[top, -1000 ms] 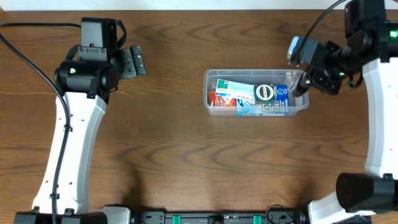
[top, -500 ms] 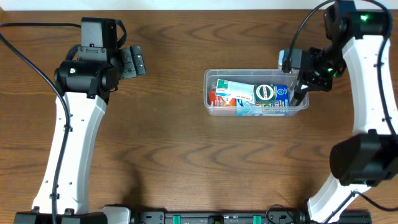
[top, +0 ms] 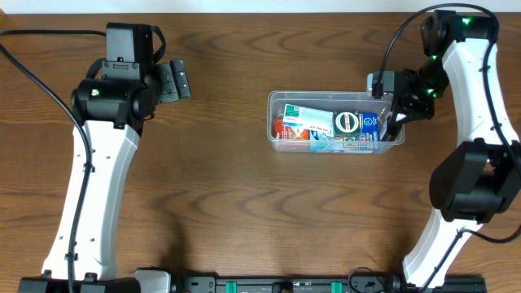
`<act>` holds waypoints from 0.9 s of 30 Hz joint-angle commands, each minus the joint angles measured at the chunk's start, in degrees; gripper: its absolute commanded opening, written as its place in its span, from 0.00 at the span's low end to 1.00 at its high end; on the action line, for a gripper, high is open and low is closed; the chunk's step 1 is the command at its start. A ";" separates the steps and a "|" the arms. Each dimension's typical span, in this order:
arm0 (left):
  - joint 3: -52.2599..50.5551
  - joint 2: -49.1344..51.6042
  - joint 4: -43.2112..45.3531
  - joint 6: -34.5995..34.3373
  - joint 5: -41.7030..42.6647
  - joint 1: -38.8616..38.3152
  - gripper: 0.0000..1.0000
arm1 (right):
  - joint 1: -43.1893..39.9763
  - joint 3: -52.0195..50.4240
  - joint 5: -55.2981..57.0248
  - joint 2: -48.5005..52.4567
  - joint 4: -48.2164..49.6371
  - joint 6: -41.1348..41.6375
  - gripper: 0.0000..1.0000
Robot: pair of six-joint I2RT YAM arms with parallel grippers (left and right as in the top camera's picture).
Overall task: Pack container
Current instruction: 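Carry the bottle with the right gripper over the container's right end, then lower the bottle upright into the container beside the blue box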
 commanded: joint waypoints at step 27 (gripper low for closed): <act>0.04 0.11 -0.07 -0.94 -0.68 0.13 0.98 | 1.11 0.98 -0.02 3.65 1.90 -9.03 0.01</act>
